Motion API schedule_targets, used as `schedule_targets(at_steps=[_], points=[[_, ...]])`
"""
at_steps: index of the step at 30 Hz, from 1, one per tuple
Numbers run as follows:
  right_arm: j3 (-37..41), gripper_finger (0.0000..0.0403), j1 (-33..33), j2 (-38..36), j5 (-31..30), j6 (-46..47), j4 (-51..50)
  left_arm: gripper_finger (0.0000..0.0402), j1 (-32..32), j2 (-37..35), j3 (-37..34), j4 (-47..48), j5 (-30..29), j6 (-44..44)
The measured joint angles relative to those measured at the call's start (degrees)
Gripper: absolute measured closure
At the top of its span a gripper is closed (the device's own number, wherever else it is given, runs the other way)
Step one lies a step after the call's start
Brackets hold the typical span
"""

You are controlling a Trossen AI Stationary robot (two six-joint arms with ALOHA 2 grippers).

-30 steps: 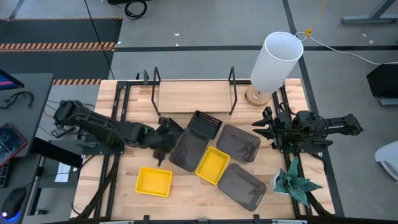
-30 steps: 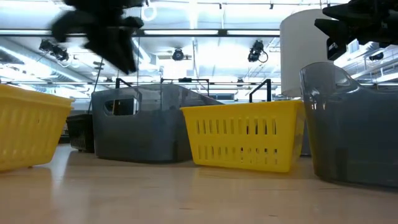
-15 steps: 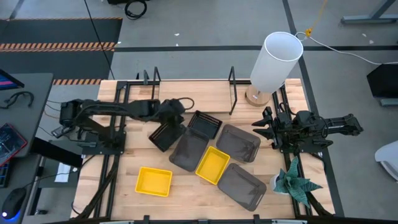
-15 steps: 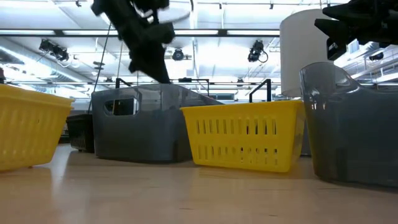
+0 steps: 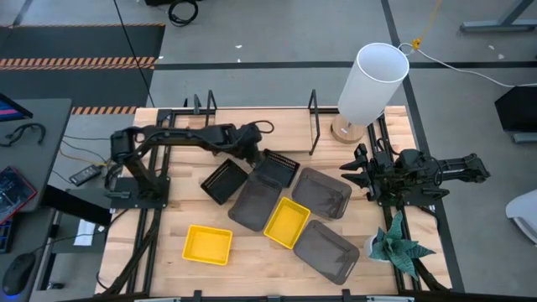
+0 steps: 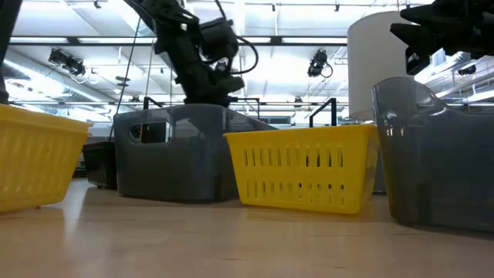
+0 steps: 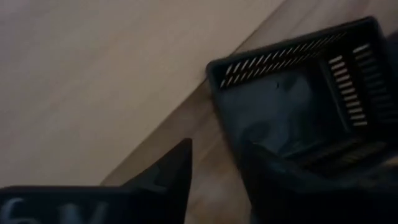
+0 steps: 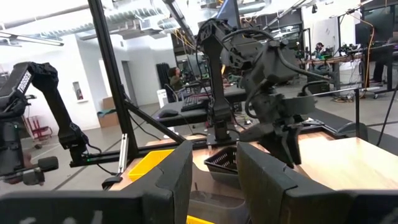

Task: Stack baskets on shelf by color
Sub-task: Stack the right black bin on top of the left black bin

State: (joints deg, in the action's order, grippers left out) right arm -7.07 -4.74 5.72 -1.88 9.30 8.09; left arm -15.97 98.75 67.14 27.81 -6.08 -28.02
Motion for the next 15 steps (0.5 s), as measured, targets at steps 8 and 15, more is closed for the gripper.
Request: schedule_targets(at_steps=[8,15], points=[[0.0,0.0273,0.0,0.0,0.0,0.0,0.0,0.0198,0.0,5.6,4.1,1.0,2.1,-1.0],[0.0,0.0273,0.0,0.0,0.0,0.0,0.0,0.0199,0.0,8.5,4.3,1.6,4.7,-3.3]])
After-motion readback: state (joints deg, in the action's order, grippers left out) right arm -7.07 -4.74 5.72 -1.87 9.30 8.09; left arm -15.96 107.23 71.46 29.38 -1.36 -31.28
